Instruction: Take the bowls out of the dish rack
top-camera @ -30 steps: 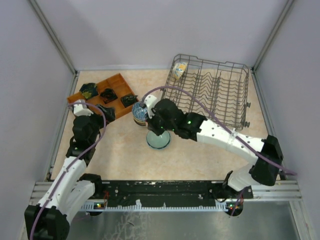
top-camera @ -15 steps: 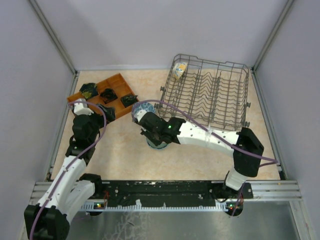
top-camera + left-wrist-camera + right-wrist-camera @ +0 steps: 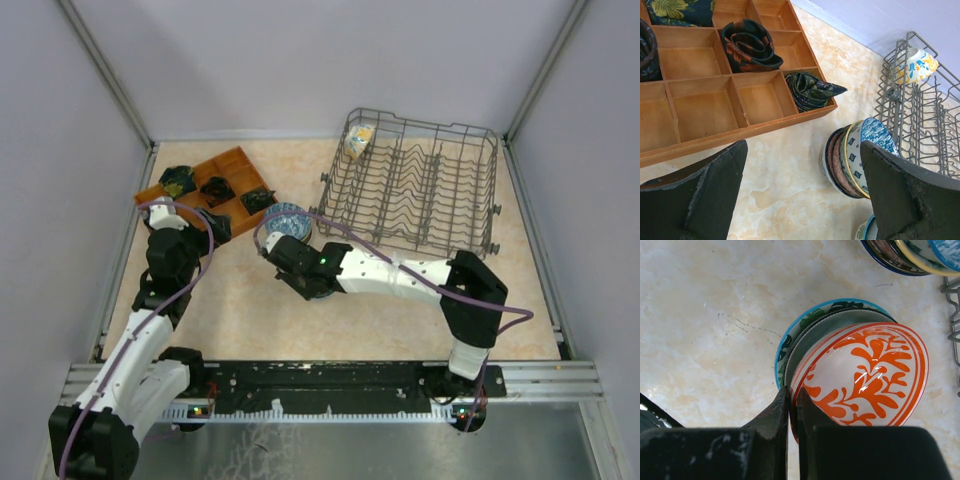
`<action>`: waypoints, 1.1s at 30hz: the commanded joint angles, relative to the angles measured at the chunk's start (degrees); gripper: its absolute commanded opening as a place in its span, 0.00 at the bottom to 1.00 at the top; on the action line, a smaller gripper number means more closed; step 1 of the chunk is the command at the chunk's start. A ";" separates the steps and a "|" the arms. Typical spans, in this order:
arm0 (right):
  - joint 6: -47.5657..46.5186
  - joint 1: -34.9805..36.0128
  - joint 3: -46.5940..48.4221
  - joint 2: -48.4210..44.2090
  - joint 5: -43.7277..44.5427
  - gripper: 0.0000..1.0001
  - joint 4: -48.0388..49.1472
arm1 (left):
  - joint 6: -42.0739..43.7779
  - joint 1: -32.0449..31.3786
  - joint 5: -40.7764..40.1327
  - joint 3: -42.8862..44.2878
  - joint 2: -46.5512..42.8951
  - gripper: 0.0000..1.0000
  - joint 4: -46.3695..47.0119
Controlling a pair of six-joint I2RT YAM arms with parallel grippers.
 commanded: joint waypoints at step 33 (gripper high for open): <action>0.07 -8.68 -1.08 -23.38 9.20 0.46 18.86 | 0.21 0.34 -1.13 0.53 -2.01 0.99 0.41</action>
